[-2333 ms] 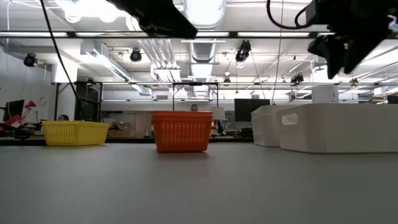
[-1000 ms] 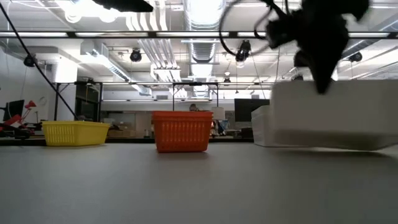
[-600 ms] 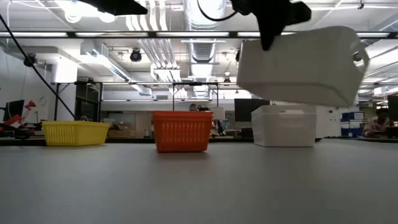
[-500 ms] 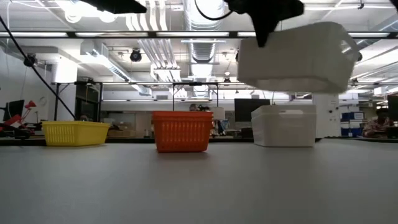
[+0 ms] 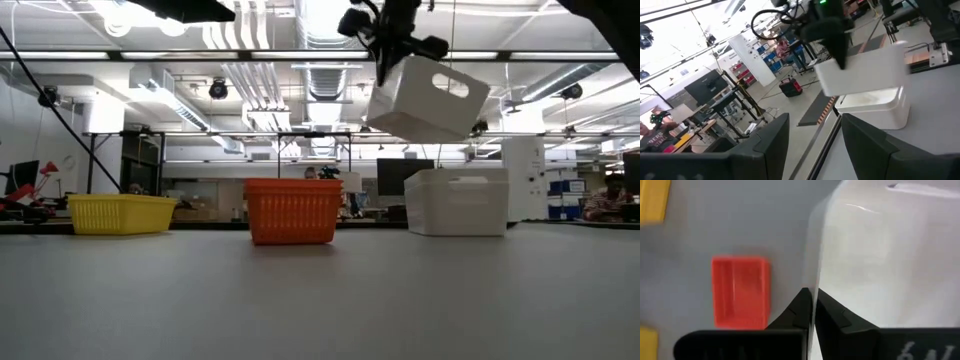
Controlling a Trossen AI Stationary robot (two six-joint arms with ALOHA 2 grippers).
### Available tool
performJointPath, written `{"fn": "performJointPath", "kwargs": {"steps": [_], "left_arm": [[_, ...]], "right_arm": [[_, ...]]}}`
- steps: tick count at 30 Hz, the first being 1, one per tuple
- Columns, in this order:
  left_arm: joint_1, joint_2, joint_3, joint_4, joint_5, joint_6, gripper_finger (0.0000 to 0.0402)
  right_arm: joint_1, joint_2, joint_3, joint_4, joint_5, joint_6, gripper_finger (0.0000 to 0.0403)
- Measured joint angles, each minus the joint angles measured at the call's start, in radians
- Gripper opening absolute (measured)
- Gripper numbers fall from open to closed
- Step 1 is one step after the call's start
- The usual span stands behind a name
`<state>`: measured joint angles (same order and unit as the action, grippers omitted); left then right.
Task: Stack baskets by color
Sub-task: Stack the bottom white bin on top of the top white bin
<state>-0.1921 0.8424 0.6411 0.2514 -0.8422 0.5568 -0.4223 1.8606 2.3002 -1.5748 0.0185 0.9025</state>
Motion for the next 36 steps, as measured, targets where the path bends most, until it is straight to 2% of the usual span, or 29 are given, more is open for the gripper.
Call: {"fn": "performJointPath", "kwargs": {"steps": [6, 11, 22, 36], "left_arm": [[-0.001, -0.001, -0.006, 0.001, 0.0, 0.0, 0.0166], [-0.001, -0.009, -0.008, 0.002, 0.0, 0.0, 0.0166], [-0.001, -0.009, -0.008, -0.007, 0.0, -0.001, 0.0166], [-0.012, -0.009, -0.009, -0.035, 0.0, -0.028, 0.0166]], "right_arm": [[-0.171, 0.014, -0.017, 0.001, -0.012, -0.044, 0.0008], [-0.246, 0.051, -0.04, 0.004, -0.02, -0.089, 0.0008], [-0.265, 0.134, -0.091, 0.003, -0.082, -0.103, 0.0008], [-0.272, 0.165, -0.1, 0.006, -0.029, -0.141, 0.0009]]}}
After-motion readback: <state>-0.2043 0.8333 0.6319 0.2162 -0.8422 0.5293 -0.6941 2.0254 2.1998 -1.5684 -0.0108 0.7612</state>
